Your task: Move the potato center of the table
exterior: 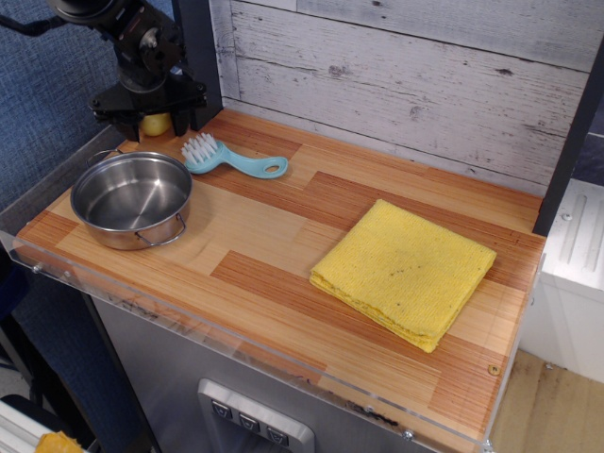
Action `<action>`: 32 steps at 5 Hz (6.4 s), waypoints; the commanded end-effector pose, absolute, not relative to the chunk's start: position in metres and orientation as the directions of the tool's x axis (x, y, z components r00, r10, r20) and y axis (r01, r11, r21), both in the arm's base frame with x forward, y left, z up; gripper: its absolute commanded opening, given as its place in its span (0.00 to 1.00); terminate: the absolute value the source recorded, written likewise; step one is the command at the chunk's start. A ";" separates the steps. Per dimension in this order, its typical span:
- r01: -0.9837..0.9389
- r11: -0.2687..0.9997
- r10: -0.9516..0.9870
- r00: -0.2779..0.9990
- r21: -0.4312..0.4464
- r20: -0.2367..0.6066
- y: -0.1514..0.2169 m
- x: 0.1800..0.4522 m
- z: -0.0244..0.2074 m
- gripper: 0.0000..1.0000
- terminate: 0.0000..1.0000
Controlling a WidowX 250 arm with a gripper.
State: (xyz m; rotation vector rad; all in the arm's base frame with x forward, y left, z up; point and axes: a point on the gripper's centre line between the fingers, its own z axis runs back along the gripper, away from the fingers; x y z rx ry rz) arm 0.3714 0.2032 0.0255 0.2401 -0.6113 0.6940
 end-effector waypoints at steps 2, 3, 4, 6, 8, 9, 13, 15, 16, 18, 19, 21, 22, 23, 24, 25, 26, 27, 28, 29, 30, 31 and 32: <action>-0.656 0.755 0.500 0.570 -0.006 0.652 0.202 0.370 0.055 0.00 0.00; -0.638 0.769 0.493 0.554 -0.039 0.671 0.198 0.365 0.072 0.00 0.00; -0.605 0.796 0.442 0.560 -0.019 0.700 0.189 0.359 0.095 0.00 0.00; -0.542 0.839 0.397 0.557 -0.042 0.730 0.166 0.339 0.126 0.00 0.00; -0.441 0.893 0.339 0.517 -0.096 0.786 0.124 0.319 0.181 0.00 0.00; -0.372 0.922 0.307 0.539 -0.105 0.784 0.097 0.308 0.189 0.00 0.00; -0.132 0.988 0.155 0.711 -0.086 0.685 0.004 0.273 0.127 0.00 0.00; -0.076 0.996 0.094 0.791 -0.056 0.605 0.000 0.272 0.077 0.00 0.00; -0.007 0.999 0.033 0.824 -0.048 0.566 -0.004 0.272 0.057 0.00 0.00; 0.085 0.996 -0.056 0.860 -0.035 0.508 -0.014 0.272 0.035 0.00 0.00; 0.092 0.995 -0.065 0.876 -0.032 0.477 -0.012 0.271 0.031 0.00 0.00; 0.070 0.997 -0.048 0.888 -0.031 0.457 -0.007 0.271 0.032 1.00 0.00; 0.059 0.998 -0.045 0.882 -0.014 0.469 -0.004 0.270 0.038 1.00 0.00; 0.015 1.000 -0.004 0.864 -0.017 0.503 0.004 0.271 0.051 1.00 0.00; -0.036 0.999 0.033 0.844 -0.005 0.536 0.017 0.271 0.068 1.00 0.00; -0.102 0.995 0.088 0.810 -0.007 0.579 0.034 0.266 0.091 1.00 0.00; -0.157 0.987 0.134 0.767 -0.018 0.627 0.048 0.261 0.120 1.00 0.00; -0.177 0.984 0.152 0.719 -0.032 0.678 0.052 0.253 0.156 1.00 0.00; -0.189 0.981 0.160 0.651 -0.045 0.742 0.055 0.241 0.192 1.00 0.00; -0.189 0.981 0.160 0.651 -0.045 0.742 0.055 0.241 0.192 1.00 0.00; -0.189 0.981 0.160 0.651 -0.045 0.742 0.055 0.241 0.192 1.00 0.00; -0.189 0.981 0.160 0.651 -0.045 0.742 0.055 0.241 0.192 1.00 0.00; -0.189 0.981 0.160 0.651 -0.045 0.742 0.055 0.241 0.192 1.00 1.00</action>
